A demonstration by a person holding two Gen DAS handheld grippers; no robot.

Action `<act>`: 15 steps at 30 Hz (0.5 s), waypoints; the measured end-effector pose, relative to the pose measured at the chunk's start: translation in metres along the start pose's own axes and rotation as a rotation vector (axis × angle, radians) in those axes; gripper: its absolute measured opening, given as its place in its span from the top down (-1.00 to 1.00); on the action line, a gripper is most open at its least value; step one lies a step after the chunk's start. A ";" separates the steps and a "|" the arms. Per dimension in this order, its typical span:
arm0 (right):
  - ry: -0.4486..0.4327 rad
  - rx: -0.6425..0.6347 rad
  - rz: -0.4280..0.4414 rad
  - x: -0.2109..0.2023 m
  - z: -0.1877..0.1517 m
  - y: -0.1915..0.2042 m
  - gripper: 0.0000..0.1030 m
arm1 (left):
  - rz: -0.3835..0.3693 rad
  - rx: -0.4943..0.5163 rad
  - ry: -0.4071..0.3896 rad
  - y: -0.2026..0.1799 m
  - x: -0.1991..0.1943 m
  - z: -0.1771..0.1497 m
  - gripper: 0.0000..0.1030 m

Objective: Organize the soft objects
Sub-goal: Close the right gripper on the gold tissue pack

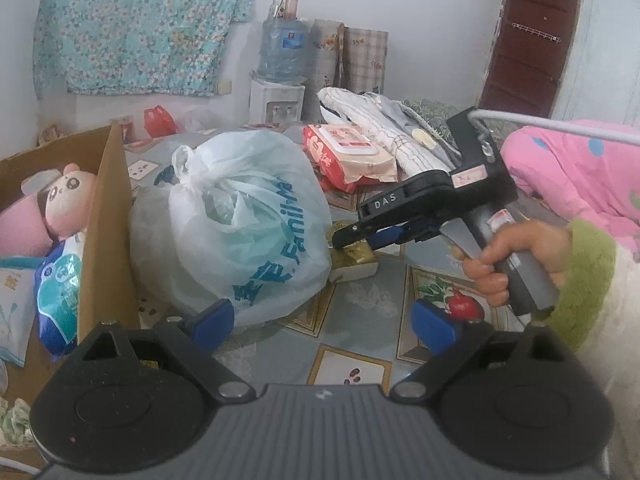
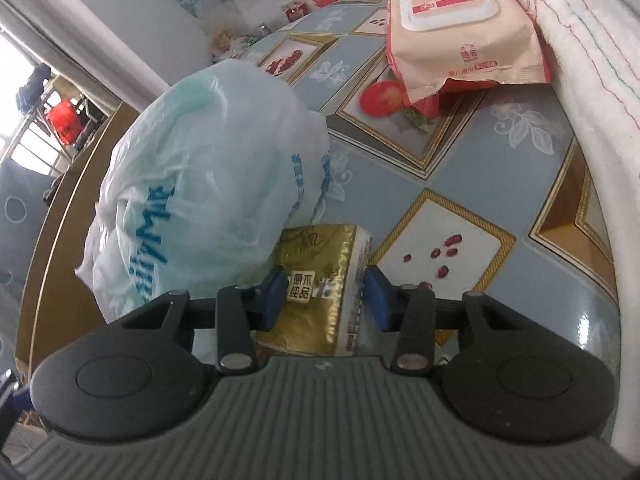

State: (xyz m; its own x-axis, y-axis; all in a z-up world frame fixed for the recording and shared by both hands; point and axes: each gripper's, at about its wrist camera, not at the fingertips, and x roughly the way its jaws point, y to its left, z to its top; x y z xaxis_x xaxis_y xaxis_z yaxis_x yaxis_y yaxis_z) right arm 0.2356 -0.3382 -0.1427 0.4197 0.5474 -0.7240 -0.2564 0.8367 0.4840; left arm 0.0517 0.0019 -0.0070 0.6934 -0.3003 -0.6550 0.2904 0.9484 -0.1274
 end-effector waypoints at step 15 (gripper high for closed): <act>0.018 -0.015 0.062 -0.058 -0.086 -0.004 0.24 | -0.082 0.112 0.077 -0.038 0.023 -0.020 -0.87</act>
State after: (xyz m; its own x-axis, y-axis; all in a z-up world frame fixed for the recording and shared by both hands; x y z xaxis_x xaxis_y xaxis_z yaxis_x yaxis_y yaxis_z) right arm 0.1379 -0.3716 -0.1450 0.3866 0.5983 -0.7018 -0.2944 0.8012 0.5209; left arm 0.0438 -0.0392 -0.0320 0.6127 -0.3636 -0.7016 0.4187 0.9024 -0.1020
